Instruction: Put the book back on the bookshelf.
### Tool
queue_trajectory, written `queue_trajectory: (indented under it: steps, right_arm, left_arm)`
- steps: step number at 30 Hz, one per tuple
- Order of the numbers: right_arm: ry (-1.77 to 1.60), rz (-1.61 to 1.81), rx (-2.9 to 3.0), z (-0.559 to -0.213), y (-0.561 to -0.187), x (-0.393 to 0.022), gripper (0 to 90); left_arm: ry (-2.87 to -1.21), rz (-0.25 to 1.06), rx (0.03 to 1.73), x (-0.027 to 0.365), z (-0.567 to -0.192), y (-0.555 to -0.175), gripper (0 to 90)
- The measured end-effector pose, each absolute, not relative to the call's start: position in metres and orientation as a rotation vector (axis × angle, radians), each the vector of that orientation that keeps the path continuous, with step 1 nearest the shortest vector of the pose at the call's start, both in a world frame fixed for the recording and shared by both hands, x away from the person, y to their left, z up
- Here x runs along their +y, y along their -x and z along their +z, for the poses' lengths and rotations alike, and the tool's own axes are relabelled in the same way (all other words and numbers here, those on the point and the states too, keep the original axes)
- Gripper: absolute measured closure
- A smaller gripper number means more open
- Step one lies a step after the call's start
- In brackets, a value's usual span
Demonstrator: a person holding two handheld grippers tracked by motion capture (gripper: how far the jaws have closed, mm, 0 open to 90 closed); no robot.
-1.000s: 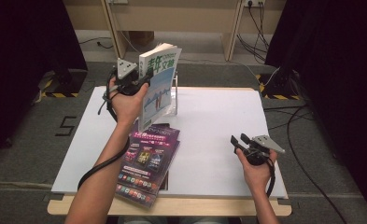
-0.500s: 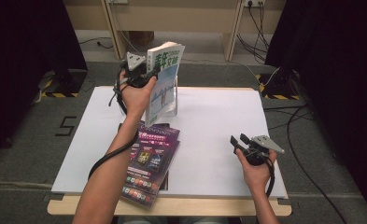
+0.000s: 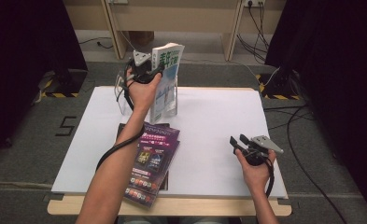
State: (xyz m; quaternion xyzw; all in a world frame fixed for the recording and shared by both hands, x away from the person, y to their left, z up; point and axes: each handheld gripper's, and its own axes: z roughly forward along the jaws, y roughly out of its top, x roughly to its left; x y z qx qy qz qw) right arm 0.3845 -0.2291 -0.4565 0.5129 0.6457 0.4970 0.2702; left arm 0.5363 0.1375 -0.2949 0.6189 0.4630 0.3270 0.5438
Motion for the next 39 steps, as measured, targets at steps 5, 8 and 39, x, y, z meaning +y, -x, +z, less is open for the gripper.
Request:
queue_trajectory:
  steps: [5,8,39]
  right_arm:
    - [-1.379,1.338,1.739,-0.457,-0.385,-0.229,53.5]
    - [-1.38,1.334,1.742,-0.457,-0.384,-0.229,53.5]
    - [-1.378,1.326,1.754,-0.458,-0.383,-0.225,53.5]
  left_arm:
    - [-1.454,0.788,1.108,0.136,-0.298,-0.541,73.5]
    - [-1.448,0.796,1.114,0.137,-0.302,-0.545,73.5]
    - [-1.523,0.746,1.072,0.171,-0.347,-0.487,72.5]
